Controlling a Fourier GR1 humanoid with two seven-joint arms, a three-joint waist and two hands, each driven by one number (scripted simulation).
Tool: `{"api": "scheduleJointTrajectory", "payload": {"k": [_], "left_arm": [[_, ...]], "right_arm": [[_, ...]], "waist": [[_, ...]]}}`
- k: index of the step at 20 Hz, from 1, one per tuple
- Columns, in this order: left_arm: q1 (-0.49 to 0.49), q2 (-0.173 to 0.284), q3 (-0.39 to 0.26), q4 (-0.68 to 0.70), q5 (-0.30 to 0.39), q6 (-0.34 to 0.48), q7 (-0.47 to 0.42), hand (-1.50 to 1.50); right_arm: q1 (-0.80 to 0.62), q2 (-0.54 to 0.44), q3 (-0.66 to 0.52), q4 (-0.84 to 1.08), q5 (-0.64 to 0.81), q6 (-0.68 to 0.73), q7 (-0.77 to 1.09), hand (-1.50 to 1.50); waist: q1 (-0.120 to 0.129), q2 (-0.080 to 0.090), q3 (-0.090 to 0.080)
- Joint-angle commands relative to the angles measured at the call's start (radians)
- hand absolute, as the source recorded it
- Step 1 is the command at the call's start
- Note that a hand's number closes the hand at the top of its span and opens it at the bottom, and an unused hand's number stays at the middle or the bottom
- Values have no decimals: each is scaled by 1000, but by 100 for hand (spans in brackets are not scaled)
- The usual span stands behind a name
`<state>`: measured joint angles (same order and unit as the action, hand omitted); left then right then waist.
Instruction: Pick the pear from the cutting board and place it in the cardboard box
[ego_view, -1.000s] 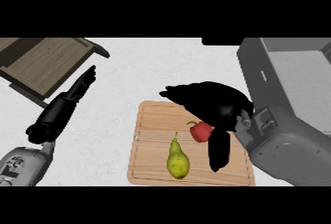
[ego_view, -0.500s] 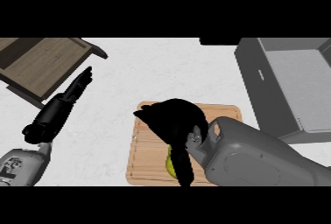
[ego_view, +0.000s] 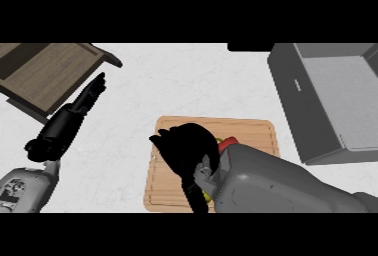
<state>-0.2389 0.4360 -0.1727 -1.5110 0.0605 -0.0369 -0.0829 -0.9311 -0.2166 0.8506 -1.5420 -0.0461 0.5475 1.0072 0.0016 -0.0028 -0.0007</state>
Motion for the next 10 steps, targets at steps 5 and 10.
{"api": "scheduleJointTrajectory", "payload": {"k": [5,10], "left_arm": [[-21,-32,29,58,-26,-27,-35,0],[-7,-33,39,-31,-15,-30,42,0]], "right_arm": [[30,83,2,39,122,50,101,-150],[75,55,33,63,168,93,73,-150]], "waist": [[-3,2,0],[0,0,1]]}}
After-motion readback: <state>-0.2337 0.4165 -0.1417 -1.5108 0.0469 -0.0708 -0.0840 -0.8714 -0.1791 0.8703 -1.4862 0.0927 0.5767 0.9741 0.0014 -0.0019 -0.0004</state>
